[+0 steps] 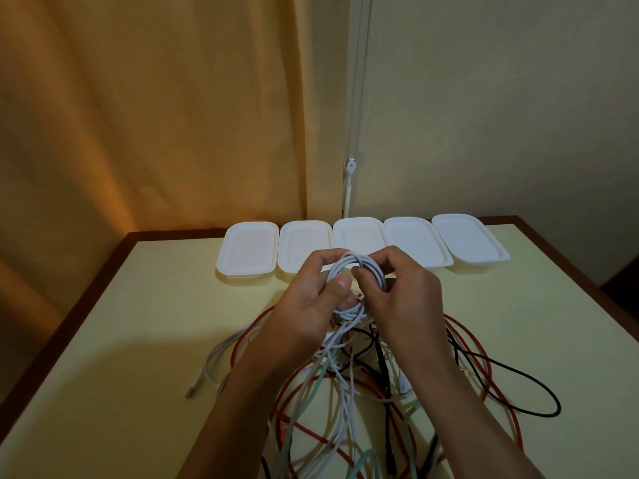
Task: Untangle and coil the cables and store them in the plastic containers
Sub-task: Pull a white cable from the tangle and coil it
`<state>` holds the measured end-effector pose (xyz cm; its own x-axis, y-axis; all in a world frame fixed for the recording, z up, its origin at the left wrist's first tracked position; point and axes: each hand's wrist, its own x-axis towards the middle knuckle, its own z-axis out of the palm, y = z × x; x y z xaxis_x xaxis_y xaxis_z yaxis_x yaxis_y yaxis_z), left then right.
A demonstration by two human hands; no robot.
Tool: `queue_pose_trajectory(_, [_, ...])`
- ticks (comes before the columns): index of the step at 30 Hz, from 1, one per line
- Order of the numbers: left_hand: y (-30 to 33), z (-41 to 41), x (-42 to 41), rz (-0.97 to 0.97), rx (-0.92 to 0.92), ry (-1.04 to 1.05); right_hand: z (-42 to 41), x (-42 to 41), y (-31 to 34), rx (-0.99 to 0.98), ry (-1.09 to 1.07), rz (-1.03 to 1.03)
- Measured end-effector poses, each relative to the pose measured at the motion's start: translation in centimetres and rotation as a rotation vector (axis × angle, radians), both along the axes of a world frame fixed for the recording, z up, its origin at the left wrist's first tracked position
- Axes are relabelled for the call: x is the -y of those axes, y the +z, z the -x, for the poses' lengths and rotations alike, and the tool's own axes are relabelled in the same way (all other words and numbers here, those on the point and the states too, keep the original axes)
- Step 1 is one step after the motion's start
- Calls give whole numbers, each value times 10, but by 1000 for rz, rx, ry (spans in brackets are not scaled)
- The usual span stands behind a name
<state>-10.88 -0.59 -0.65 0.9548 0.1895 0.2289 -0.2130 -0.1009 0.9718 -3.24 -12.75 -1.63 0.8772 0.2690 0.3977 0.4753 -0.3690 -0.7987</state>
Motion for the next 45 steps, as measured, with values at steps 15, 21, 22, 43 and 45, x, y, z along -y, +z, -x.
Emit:
queue_pose_trajectory(15, [-15, -11, 9, 166, 70, 164, -1, -5, -10, -379, 147, -248])
queue_pose_trajectory(21, [-16, -7, 9, 295, 23, -140, -10, 12, -4, -466, 227, -370])
queue_pose_trajectory(22, [-17, -7, 10, 298, 19, -165, -12, 15, -4, -487, 246, -372])
queue_pose_trajectory(43, [-20, -13, 24, -147, -22, -10, -18, 39, -4, -73, 246, -127])
queue_pose_trajectory(45, [-20, -13, 22, -153, -21, -24, -17, 38, -4, -30, 234, -123])
